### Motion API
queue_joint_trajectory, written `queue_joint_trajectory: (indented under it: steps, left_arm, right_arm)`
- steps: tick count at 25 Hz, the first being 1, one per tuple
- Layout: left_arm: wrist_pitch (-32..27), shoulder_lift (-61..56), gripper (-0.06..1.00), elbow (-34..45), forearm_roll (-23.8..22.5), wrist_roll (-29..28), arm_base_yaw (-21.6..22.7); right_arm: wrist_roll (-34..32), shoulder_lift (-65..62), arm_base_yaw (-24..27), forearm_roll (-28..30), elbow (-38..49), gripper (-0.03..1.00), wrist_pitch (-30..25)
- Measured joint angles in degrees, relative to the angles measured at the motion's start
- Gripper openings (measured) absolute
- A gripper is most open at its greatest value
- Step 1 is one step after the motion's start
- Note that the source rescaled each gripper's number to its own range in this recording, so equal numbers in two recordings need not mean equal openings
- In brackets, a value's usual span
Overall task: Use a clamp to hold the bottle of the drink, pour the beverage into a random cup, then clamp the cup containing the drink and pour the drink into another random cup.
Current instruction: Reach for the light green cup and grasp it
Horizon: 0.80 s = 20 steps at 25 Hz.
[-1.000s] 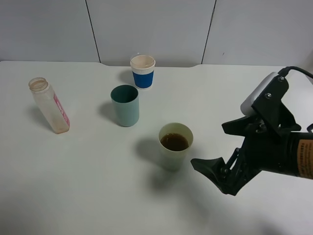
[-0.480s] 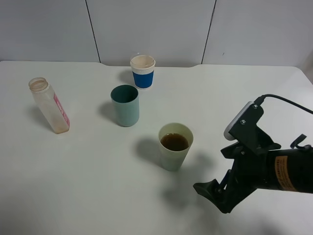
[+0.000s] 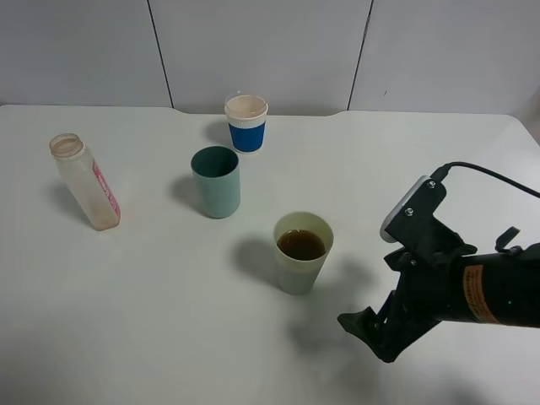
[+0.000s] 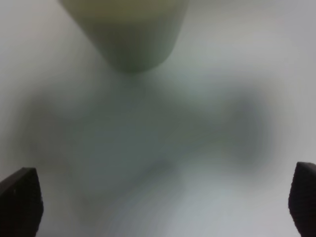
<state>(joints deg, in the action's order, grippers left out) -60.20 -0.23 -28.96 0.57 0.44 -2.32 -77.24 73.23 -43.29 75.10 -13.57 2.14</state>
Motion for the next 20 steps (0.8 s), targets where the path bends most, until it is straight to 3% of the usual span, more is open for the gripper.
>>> queue_joint_trajectory:
  steps: [14, 20]
  left_arm:
    - [0.0, 0.0, 0.93, 0.0, 0.0, 0.0, 0.0]
    - [0.0, 0.0, 0.93, 0.0, 0.0, 0.0, 0.0]
  right_arm:
    - [0.1, 0.02, 0.0, 3.32, -0.93, 1.0, -1.18]
    - [-0.08, 0.02, 0.0, 5.58, -0.93, 1.0, 1.02]
